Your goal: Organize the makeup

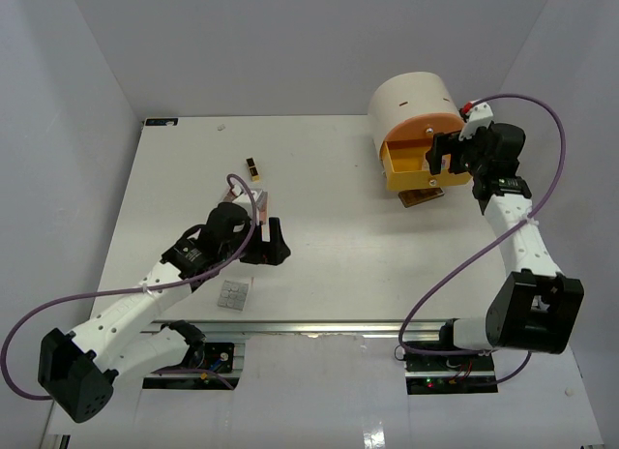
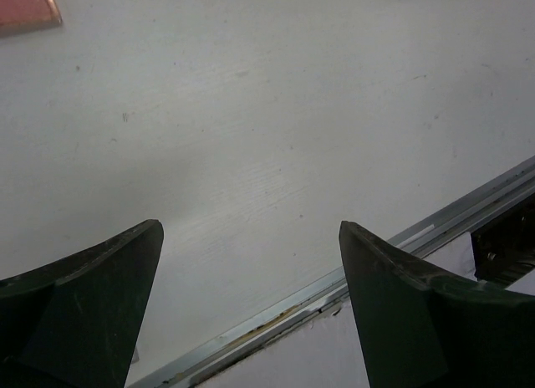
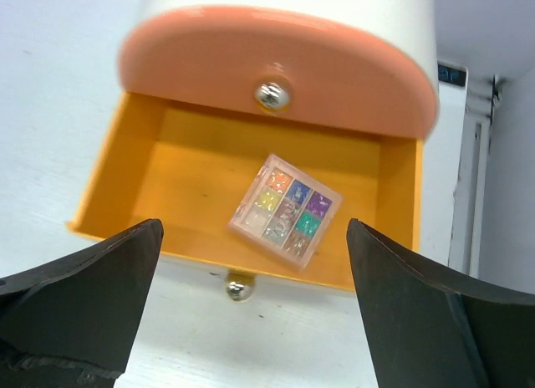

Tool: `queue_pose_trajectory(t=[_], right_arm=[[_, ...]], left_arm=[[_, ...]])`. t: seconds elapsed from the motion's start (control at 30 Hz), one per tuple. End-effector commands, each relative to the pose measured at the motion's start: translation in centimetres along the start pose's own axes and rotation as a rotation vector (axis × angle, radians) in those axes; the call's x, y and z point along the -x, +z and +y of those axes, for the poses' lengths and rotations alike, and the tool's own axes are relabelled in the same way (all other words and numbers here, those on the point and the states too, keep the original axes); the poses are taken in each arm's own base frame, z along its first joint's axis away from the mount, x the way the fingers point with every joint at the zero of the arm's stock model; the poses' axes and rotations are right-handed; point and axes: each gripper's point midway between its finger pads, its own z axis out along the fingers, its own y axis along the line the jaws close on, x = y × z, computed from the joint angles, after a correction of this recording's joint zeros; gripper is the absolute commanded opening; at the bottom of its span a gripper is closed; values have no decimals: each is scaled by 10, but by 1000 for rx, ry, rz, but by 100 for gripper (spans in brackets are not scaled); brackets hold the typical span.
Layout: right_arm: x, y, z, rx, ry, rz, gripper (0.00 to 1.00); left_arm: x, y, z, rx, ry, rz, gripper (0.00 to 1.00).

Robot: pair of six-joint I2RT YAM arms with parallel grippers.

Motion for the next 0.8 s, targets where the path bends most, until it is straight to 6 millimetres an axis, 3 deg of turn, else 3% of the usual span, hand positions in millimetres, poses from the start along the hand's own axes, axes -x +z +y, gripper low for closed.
queue_pose_trajectory(t=[0.0,0.2,0.47,0.77], right_arm=[[42,-29,30,129,-41,-153,95],[32,-39,52,244,-41,-158,90],[16,-87,128,667,-59,-192,90],[2,-106,149,773,-22,-192,90]], left_arm=[[-23,-3,17,93,-70,100,98],[-32,-2,18,119,-119,162,98],[-58,-12,41,282,-205,267,98],[-80,-24,63,448,-233,375,98]])
